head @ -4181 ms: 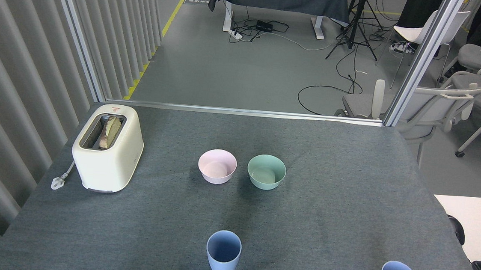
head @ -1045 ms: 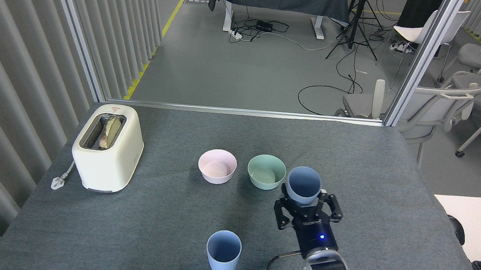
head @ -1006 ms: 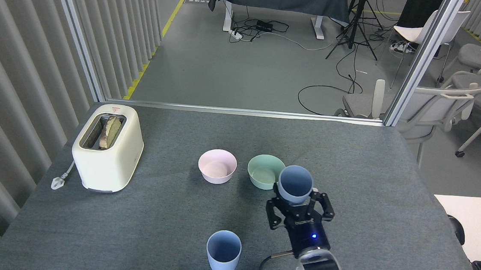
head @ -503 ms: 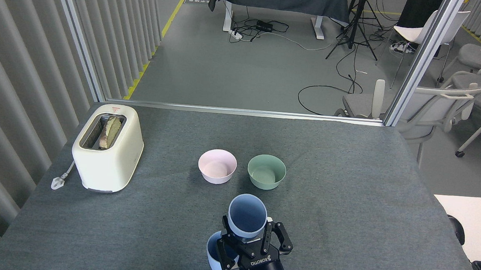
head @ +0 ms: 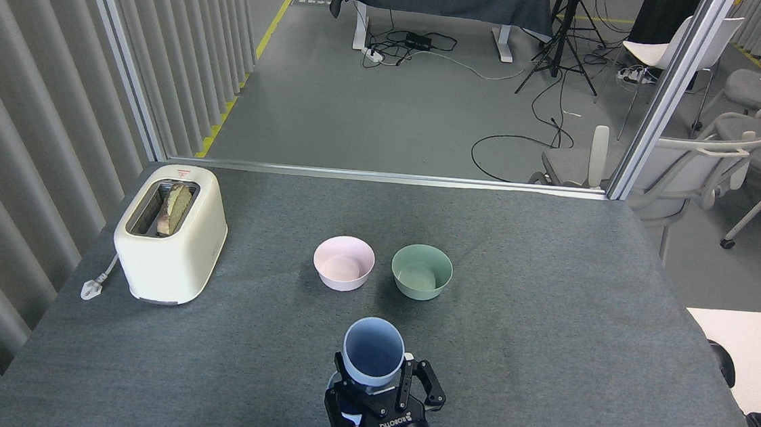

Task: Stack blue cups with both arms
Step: 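Lower the held cup into the centered blue cup, then open the right gripper and withdraw it from the stacked cups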

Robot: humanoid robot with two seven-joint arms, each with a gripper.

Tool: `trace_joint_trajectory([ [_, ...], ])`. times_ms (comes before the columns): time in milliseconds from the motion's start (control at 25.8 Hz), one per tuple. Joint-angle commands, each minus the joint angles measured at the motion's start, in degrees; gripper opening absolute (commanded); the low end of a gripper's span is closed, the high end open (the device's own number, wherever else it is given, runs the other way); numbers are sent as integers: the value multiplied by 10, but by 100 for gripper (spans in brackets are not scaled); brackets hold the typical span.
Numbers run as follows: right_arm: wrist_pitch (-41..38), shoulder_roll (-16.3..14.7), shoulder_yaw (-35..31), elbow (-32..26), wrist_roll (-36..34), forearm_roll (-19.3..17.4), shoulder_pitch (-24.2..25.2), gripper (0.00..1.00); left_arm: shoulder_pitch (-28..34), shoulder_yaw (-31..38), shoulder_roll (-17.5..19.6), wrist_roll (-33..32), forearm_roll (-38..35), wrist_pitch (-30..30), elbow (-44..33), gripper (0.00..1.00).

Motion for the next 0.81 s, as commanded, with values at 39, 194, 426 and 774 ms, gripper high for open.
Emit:
trace_joint_trajectory([
  [39, -2, 5, 1, 11, -2, 0, 1, 64, -1, 1, 0, 1, 0, 0, 0, 100],
  [194, -2, 7, 2, 24, -3, 0, -1, 65, -1, 1, 1, 0, 0, 0, 0, 100],
  [426, -2, 8, 1, 41, -5, -1, -1, 65, -1, 1, 0, 0, 0, 0, 0, 100],
  [774, -2, 8, 0, 44, -18, -6, 2, 99, -2, 1, 0, 1, 0, 0, -1, 100],
])
